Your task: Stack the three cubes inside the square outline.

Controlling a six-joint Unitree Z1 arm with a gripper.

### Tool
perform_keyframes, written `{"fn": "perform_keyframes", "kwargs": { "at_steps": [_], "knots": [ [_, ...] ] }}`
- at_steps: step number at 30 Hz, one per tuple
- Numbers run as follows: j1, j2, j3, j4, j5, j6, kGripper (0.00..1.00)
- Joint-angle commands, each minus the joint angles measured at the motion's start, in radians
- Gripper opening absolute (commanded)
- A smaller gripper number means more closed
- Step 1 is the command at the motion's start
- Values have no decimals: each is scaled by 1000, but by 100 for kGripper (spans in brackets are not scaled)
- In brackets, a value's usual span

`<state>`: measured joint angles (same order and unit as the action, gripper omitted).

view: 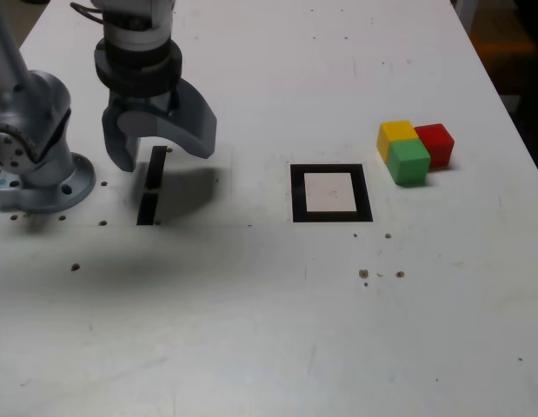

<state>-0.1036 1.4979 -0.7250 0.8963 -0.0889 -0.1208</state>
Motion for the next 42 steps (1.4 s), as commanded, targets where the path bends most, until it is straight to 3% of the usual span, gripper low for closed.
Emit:
{"fn": "perform_keyframes", "kwargs": {
  "at_steps": [1, 19, 27, 34, 36, 42],
  "knots": [
    [-2, -3, -1, 0, 1, -1, 99],
    [-2, 4, -16, 13, 2, -13, 99],
    [14, -9, -103, 87, 2, -5, 99],
    [26, -14, -330, 273, 10, 30, 99],
    [27, 72, -520, 391, 40, 111, 99],
    [62, 293, -935, 595, 100, 395, 99]
  ]
}}
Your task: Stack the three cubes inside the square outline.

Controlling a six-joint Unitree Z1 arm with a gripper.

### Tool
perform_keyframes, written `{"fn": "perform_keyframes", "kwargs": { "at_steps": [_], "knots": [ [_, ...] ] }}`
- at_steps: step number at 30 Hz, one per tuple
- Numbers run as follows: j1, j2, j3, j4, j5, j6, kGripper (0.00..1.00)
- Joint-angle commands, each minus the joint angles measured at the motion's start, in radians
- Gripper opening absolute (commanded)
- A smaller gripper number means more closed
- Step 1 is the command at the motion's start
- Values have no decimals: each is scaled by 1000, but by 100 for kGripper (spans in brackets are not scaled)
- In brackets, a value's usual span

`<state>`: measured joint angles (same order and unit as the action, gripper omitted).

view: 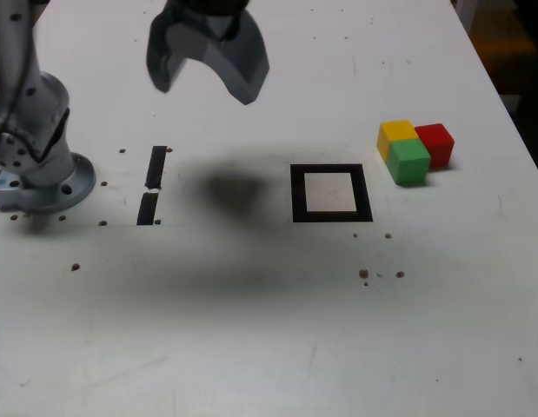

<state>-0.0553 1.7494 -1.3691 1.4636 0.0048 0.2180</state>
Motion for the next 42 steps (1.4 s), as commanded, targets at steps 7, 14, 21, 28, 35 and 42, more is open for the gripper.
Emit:
{"fn": "perform_keyframes", "kwargs": {
  "at_steps": [7, 14, 21, 28, 35, 42],
  "knots": [
    [60, 197, -563, 96, 63, 300, 100],
    [76, 267, -653, 105, 180, 393, 99],
    [122, 327, -719, 102, 174, 601, 100],
    [114, 438, -825, 103, 169, 837, 99],
    [111, 570, -1091, 120, 142, 922, 98],
    [96, 767, -1345, 174, 108, 949, 98]
  ]
}}
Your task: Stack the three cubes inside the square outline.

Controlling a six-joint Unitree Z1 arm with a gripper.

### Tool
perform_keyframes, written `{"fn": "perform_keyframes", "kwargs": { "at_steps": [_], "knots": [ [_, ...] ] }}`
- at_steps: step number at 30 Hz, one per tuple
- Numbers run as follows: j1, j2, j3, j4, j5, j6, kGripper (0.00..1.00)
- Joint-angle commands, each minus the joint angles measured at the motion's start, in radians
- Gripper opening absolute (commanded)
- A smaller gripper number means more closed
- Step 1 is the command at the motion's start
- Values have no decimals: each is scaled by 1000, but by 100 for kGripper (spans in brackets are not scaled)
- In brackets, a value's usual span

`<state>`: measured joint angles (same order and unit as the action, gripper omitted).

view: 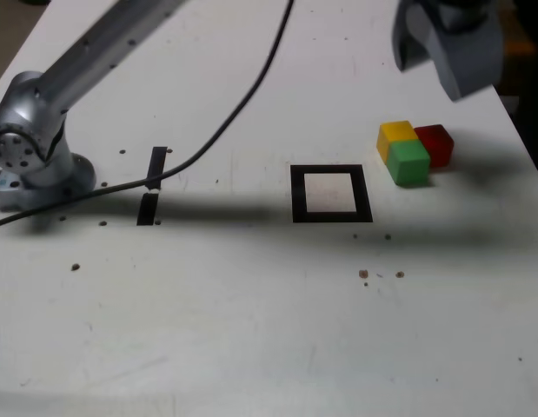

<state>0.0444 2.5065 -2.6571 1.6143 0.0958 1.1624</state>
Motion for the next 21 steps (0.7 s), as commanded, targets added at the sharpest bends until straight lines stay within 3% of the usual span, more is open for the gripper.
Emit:
{"fn": "perform_keyframes", "kwargs": {
  "at_steps": [1, 4, 5, 10, 21],
  "knots": [
    [-7, 12, -57, 25, 34, 10, 98],
    [-21, 4, -44, 27, 87, 19, 97],
    [-37, -3, -26, 27, 122, 23, 97],
    [-111, -27, 87, 27, 190, 21, 98],
    [-158, 10, 112, 22, 205, -30, 98]
  ]
}}
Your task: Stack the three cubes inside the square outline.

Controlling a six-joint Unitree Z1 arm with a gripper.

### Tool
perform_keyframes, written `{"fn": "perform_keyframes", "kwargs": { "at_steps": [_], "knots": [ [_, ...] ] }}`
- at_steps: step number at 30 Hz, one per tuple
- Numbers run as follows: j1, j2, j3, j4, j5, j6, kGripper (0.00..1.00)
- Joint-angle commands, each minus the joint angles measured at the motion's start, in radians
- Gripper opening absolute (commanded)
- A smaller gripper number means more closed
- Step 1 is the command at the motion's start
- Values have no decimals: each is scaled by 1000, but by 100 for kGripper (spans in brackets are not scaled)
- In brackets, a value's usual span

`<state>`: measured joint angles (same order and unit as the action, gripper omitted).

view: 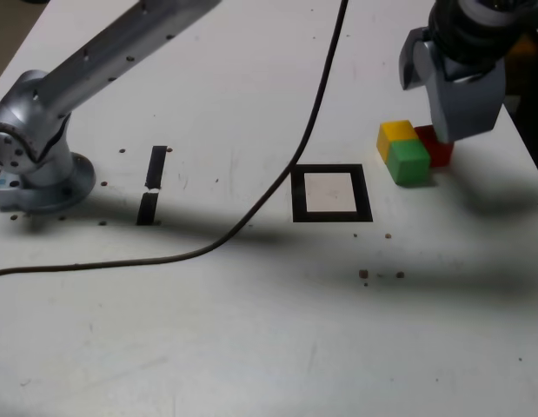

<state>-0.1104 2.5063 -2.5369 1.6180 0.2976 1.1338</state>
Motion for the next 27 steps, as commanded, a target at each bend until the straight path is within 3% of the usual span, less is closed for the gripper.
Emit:
{"fn": "perform_keyframes", "kwargs": {
  "at_steps": [1, 10, 18, 27],
  "knots": [
    [-3, 17, -16, 18, 6, -2, 98],
    [4, 54, -53, 18, 30, 2, 97],
    [19, 65, -14, 18, -4, 5, 97],
    [20, 64, 14, -10, -7, -13, 97]
  ]
}}
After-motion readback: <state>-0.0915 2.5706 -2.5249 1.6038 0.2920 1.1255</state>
